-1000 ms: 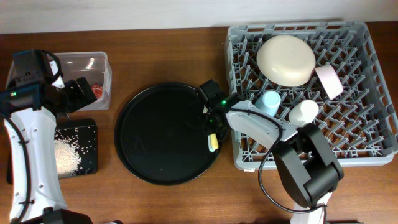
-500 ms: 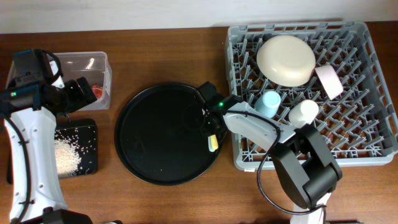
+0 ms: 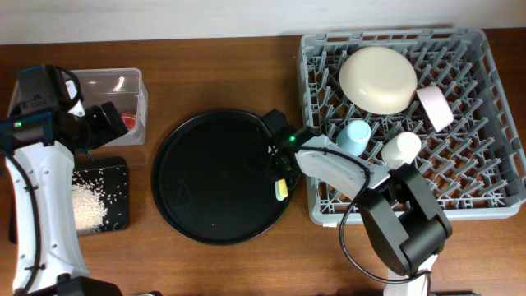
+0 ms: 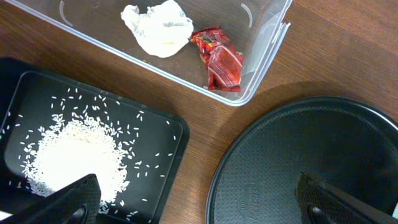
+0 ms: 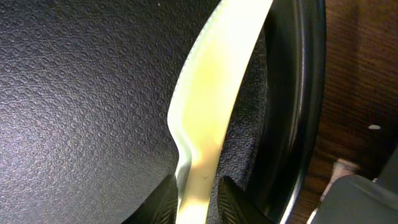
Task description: Sort waste into correct bins and load items into the dishwasher rack
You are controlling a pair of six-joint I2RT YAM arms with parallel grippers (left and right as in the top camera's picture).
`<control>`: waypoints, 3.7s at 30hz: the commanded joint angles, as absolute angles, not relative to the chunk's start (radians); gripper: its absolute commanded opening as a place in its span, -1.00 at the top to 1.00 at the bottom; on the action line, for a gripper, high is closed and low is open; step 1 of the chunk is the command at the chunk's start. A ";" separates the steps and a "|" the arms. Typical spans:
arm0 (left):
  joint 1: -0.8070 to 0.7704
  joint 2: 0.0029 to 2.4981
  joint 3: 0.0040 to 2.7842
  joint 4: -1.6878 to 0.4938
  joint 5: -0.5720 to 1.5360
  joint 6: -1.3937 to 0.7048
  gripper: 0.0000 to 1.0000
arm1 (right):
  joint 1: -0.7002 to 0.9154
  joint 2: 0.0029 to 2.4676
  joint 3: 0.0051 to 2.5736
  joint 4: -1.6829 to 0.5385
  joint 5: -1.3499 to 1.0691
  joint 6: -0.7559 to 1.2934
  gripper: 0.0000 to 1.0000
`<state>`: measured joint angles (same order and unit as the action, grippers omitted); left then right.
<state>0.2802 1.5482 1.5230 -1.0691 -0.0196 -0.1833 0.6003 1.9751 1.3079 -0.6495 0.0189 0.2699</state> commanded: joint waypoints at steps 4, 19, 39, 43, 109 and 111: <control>0.283 1.532 1.535 -1.068 -0.026 -0.185 -0.99 | 0.611 1.987 1.282 -0.634 0.039 0.275 0.48; 0.283 1.532 1.535 -1.068 -0.026 -0.185 -0.99 | 0.607 1.939 1.447 -0.747 0.103 0.267 0.92; 0.283 1.532 1.535 -1.068 -0.026 -0.185 -0.99 | 0.609 2.100 1.401 -0.707 0.079 0.267 0.44; 0.283 1.532 1.535 -1.068 -0.026 -0.185 -0.99 | 0.609 2.101 1.381 -0.714 0.080 0.268 0.83; 0.283 1.532 1.535 -1.068 -0.026 -0.185 -0.99 | 0.620 1.905 1.179 -0.497 0.013 0.241 -0.25; 0.283 1.532 1.535 -1.068 -0.026 -0.185 -0.99 | 0.622 1.905 1.179 -0.485 0.013 0.241 -0.23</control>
